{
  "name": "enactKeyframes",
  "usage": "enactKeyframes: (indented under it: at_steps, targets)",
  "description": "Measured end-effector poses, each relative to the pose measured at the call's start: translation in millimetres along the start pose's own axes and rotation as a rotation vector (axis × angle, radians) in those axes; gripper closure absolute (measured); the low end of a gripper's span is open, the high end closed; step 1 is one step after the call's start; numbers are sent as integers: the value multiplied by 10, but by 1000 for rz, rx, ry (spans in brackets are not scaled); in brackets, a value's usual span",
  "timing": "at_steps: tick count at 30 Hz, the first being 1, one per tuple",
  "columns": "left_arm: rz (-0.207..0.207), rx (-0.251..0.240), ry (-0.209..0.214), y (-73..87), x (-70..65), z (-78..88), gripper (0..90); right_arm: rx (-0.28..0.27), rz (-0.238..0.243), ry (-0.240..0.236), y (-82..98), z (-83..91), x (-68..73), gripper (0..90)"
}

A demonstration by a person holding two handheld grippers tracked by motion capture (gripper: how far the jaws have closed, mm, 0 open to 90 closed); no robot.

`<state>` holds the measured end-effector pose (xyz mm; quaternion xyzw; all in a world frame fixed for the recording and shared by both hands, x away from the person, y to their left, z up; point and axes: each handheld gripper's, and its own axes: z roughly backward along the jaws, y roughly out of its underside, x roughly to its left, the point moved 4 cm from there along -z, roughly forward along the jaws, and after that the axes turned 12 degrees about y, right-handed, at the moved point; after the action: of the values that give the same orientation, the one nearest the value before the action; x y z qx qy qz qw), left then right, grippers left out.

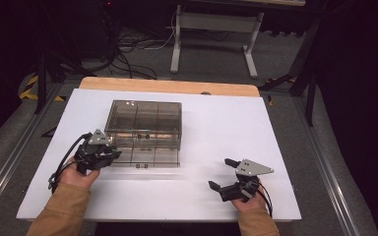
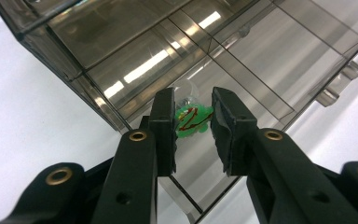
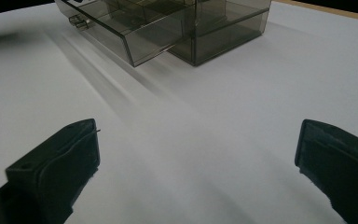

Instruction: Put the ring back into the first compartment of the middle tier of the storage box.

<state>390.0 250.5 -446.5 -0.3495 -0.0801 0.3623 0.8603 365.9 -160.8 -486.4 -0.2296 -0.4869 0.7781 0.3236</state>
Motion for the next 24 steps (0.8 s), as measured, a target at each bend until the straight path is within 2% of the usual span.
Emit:
enactKeyframes:
  at_steps: [9,14,17,20,21,24]
  targets:
    - [-6,9,4,1,-8,-20,700,0,2,2,1,0,-4,0]
    - [-14,18,5,-3,-17,-36,657,0,-1,2,0,2,-4,1]
    - [-17,11,10,-7,-24,-28,627,0,0,1,1,2,-4,0]
    - [-12,-7,30,-14,-30,8,594,-1,0,1,0,1,-2,1]
    - [1,-19,44,-18,-44,18,581,0,4,2,2,0,-5,1]
    - [-15,-42,44,-49,-72,74,580,2,3,2,2,0,-2,1]
